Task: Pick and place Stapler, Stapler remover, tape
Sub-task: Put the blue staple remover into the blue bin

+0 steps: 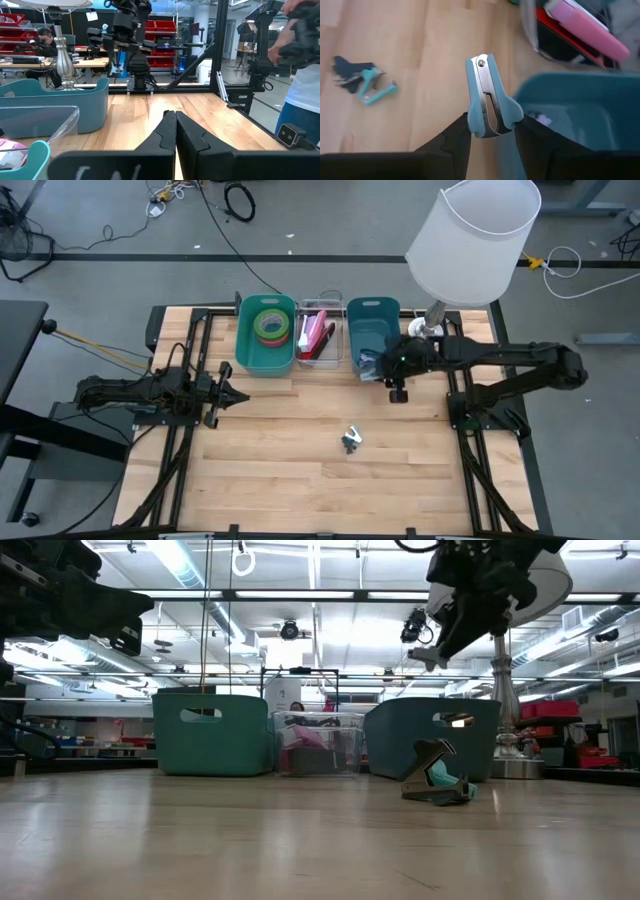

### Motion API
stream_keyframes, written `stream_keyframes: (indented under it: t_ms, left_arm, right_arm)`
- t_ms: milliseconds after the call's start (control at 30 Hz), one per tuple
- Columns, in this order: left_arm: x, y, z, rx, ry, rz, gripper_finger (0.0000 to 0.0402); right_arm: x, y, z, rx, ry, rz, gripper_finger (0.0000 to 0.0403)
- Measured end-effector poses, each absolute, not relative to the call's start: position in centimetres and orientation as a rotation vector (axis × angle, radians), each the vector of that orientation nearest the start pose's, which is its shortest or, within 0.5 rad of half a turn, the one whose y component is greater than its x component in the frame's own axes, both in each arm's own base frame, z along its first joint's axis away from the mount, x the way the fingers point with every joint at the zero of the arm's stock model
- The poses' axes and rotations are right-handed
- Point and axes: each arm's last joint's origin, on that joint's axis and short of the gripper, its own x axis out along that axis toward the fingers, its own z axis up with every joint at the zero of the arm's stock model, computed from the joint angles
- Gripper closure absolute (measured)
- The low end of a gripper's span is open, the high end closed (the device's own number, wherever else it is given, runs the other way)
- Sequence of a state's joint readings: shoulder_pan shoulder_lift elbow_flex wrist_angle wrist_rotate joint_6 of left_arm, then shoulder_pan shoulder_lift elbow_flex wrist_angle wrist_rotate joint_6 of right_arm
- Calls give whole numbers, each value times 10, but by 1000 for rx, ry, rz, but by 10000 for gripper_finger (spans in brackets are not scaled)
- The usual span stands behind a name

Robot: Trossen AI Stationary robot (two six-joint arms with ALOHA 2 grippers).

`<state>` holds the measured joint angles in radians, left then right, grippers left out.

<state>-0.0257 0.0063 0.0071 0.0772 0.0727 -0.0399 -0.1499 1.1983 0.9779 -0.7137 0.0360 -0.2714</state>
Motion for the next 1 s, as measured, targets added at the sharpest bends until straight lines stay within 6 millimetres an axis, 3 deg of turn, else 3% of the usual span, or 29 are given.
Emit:
stream_keyframes:
  t_ms: [367,633,1000]
  left_arm:
    - [97,-5,173,-38,-76,-100,399]
    - [97,-5,173,-38,-76,-99,399]
    - [97,-5,173,-38,-76,-99,399]
  right_arm:
    - [223,-71,278,-127,954,-187,259]
    - [216,-104,278,-119,949,-392,259]
    - [217,-127,264,-75,1015,-438,259]
